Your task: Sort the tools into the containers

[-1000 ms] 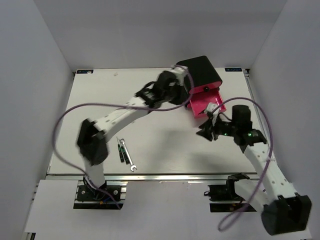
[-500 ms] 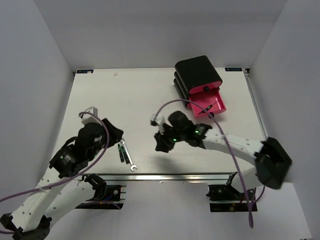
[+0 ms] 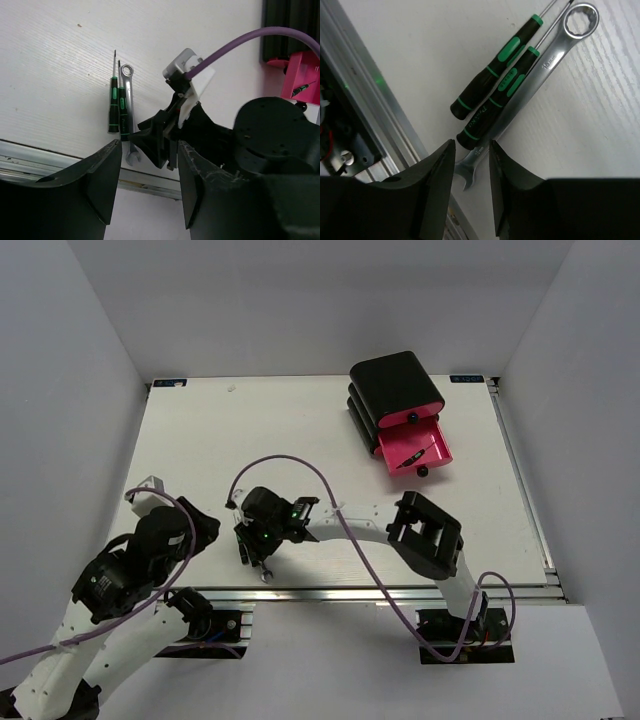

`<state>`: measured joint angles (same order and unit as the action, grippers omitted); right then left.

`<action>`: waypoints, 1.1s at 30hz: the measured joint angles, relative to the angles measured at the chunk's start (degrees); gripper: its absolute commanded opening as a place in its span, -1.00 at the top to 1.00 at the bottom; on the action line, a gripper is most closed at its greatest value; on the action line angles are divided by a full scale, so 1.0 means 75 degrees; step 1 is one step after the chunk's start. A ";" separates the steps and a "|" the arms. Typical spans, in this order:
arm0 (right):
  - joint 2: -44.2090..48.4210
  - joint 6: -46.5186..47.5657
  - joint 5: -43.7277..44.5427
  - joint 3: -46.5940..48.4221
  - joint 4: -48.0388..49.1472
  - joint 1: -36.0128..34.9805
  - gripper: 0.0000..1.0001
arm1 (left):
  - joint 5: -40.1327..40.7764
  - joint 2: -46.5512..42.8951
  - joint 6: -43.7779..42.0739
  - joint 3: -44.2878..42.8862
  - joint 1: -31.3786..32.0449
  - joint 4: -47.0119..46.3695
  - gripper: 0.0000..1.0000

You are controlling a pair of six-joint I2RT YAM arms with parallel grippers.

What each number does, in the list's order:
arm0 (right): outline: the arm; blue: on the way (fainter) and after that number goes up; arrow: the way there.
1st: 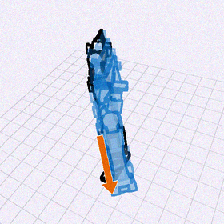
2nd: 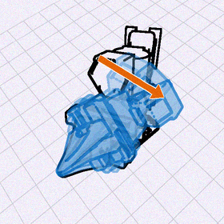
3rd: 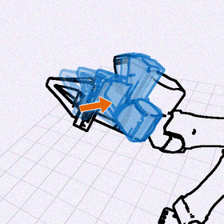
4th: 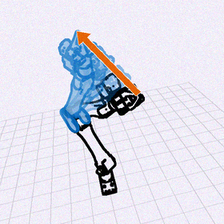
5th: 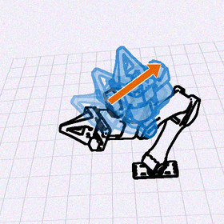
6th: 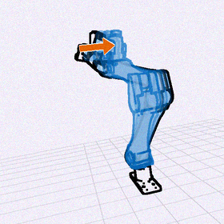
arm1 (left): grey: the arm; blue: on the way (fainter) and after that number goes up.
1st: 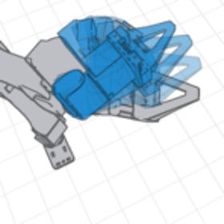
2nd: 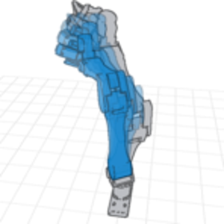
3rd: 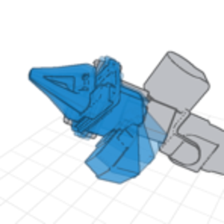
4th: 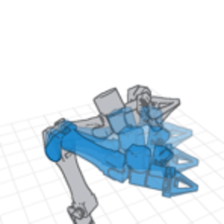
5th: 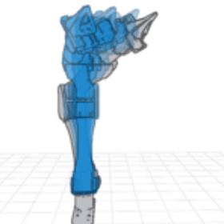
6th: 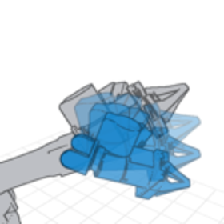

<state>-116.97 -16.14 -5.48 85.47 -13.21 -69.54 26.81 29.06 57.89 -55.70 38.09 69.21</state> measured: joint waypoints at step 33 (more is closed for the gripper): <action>-0.0941 -0.0187 0.1157 0.0749 -0.0020 -0.0297 0.28 | -0.0067 -0.0507 0.0178 -0.0023 0.0000 0.0551 -0.16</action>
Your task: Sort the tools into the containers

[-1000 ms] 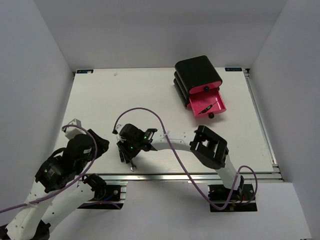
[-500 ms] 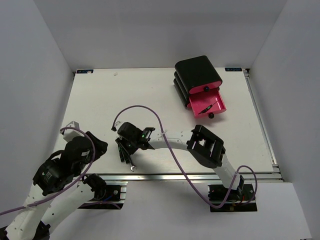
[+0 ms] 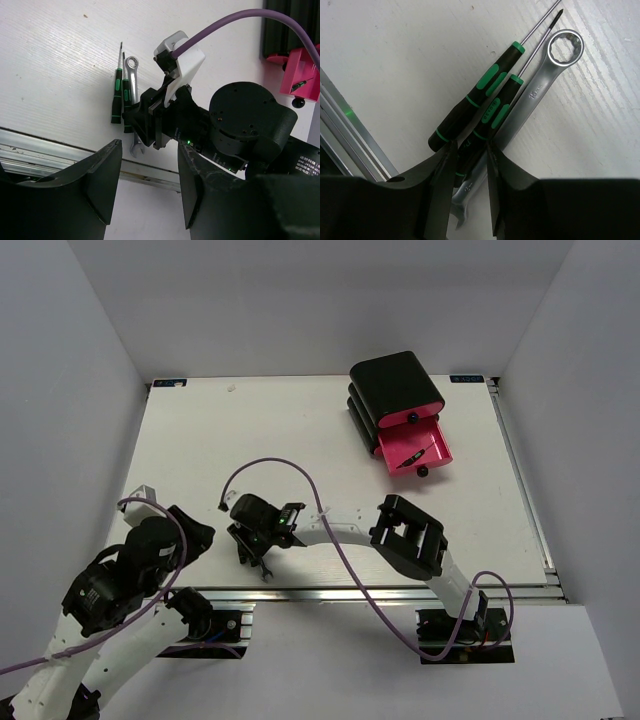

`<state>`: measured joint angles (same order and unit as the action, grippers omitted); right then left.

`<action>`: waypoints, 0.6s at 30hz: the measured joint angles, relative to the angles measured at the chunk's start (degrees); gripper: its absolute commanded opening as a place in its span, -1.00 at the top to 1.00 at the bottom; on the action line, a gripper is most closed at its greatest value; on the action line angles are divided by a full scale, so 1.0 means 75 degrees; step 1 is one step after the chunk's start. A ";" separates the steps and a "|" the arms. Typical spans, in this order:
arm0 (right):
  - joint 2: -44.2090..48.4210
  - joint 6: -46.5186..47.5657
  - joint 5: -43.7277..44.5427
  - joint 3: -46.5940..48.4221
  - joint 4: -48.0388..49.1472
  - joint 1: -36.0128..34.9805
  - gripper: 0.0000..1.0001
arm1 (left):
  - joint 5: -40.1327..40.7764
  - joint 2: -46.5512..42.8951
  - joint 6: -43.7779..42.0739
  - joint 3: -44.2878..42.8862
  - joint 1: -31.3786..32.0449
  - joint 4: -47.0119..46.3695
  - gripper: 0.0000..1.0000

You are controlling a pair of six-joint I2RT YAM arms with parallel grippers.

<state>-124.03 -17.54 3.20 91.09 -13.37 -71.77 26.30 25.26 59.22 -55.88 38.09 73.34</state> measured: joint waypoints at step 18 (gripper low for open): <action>-0.0291 0.0224 0.0326 0.0204 0.0169 -0.0297 0.27 | -0.0117 -0.0172 0.0082 0.0143 0.0000 0.0082 -0.17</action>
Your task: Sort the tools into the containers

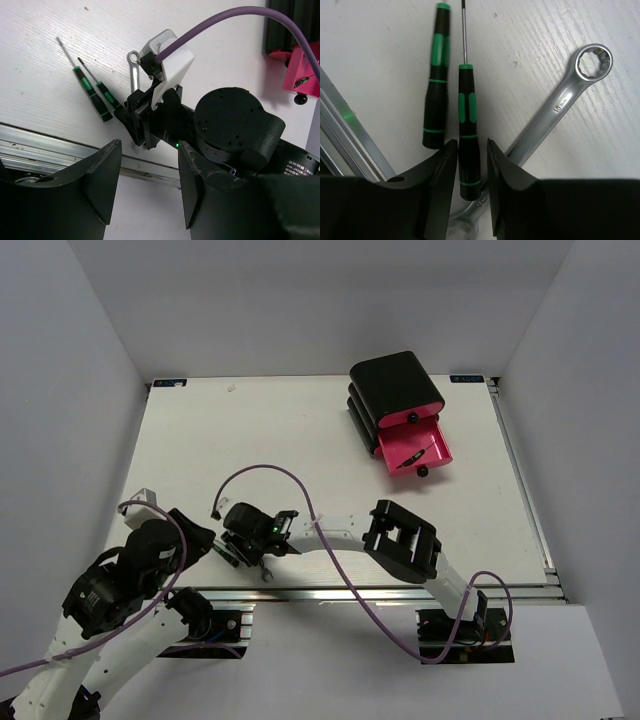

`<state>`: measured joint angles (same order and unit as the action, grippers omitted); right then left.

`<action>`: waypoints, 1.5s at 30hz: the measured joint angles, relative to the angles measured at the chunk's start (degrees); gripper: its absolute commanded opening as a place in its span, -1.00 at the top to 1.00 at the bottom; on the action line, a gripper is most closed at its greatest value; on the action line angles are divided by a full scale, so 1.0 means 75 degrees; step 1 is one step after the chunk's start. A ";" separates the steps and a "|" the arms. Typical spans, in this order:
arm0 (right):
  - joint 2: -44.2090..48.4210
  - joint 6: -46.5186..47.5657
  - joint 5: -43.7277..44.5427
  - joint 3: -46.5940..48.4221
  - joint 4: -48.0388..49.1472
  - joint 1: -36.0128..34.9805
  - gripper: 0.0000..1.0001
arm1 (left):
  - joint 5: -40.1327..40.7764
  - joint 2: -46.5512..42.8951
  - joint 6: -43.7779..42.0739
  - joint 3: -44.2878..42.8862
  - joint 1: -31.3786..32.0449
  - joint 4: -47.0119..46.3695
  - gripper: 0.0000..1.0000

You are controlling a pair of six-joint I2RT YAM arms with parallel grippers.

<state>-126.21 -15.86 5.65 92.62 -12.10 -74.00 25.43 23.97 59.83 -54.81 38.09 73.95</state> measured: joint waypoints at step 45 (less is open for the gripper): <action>0.2943 -0.0233 -0.4520 -0.1145 0.0670 0.4004 1.00 | -0.0099 0.3826 0.0562 0.0152 0.0000 -0.0169 -0.06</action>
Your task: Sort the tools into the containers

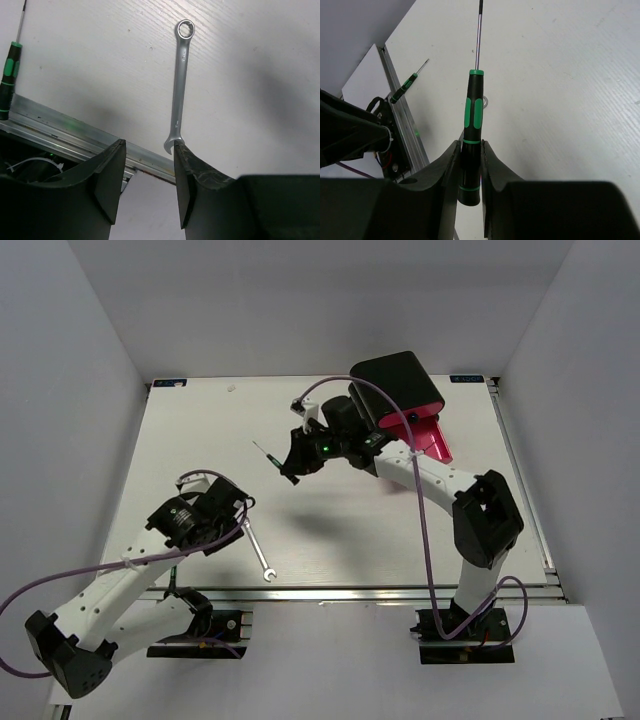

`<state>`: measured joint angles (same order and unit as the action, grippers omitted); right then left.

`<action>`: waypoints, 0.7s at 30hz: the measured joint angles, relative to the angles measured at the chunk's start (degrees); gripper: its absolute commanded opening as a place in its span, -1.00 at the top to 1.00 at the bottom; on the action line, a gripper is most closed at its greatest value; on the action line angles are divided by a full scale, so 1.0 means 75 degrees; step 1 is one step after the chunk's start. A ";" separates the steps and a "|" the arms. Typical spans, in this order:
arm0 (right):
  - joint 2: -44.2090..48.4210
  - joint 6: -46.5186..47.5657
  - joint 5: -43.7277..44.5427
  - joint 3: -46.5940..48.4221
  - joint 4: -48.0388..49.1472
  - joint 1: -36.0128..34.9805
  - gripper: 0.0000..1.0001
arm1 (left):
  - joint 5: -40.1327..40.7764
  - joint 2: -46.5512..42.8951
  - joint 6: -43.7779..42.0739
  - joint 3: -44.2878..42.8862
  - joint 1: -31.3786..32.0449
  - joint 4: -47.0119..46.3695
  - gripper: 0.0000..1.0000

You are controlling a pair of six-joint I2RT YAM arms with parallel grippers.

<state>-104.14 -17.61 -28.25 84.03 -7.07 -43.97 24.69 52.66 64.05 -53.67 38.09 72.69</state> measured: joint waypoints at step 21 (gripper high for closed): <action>0.2232 0.3681 -0.1204 -0.0079 -0.3331 0.3331 1.00 | -0.0035 0.0149 -0.0557 0.0892 0.0000 -0.1317 -0.06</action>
<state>-87.39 10.00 -37.28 83.44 -32.05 -18.98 24.43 53.78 59.88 -46.98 38.09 62.81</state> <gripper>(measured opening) 0.242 0.532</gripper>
